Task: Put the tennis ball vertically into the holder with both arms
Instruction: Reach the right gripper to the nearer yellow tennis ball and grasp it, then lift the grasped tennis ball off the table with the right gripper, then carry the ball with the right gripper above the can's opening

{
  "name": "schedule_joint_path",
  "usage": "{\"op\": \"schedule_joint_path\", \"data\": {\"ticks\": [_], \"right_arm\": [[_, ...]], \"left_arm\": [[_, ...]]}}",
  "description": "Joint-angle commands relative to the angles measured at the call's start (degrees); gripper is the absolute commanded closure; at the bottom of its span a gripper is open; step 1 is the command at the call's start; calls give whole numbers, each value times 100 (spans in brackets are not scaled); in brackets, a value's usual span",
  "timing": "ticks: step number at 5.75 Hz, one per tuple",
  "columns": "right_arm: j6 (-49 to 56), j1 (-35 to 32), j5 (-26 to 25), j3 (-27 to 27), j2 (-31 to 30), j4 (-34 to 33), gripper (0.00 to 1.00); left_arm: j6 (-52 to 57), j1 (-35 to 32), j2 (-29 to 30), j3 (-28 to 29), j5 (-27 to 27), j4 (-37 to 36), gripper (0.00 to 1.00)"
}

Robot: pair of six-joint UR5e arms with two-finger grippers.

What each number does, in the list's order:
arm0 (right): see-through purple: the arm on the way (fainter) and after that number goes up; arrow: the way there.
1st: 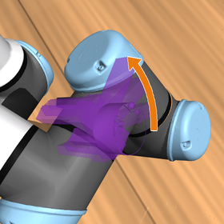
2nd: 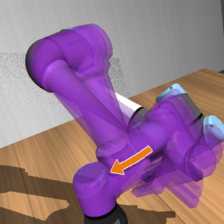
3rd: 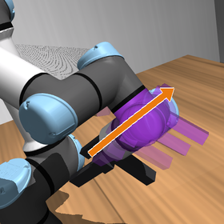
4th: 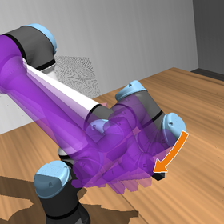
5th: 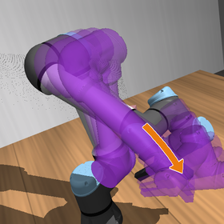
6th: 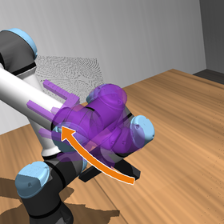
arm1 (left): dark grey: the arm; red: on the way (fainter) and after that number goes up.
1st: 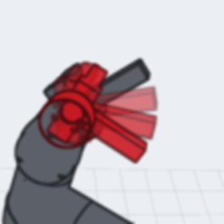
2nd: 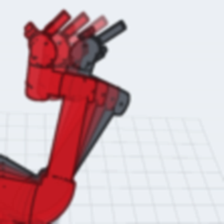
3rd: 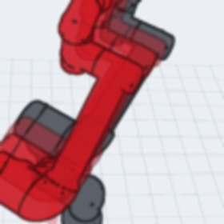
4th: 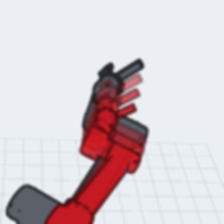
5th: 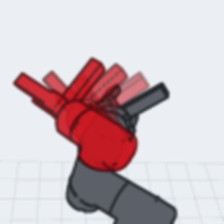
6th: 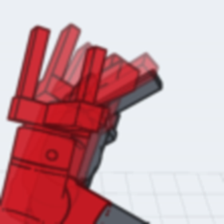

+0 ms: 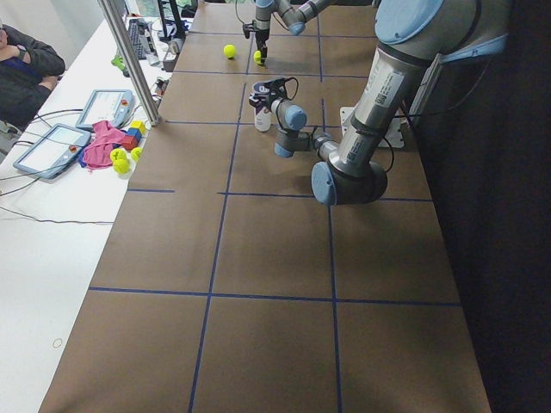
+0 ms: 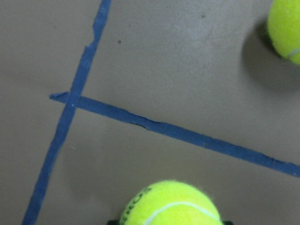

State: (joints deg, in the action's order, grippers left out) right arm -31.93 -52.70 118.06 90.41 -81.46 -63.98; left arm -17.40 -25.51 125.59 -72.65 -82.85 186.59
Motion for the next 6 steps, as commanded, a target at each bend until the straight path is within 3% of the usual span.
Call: {"op": "schedule_joint_path", "data": {"ticks": [1,2,3,5,6], "right_arm": [[-67,5,33,421,25,-104,83],[-320,5,111,694,77,-105,83],[-1010,5,260,923,478,-549,83],[-1970,381,235,1949,1523,-2566,83],[-2531,583,218,2206,1972,-3019,83]], "left_arm": [[0,3,0,5,6,0,4],[0,3,0,5,6,0,4],[0,3,9,5,6,-9,4],[0,11,9,5,6,-9,4],[0,11,0,5,6,-9,4]]}}
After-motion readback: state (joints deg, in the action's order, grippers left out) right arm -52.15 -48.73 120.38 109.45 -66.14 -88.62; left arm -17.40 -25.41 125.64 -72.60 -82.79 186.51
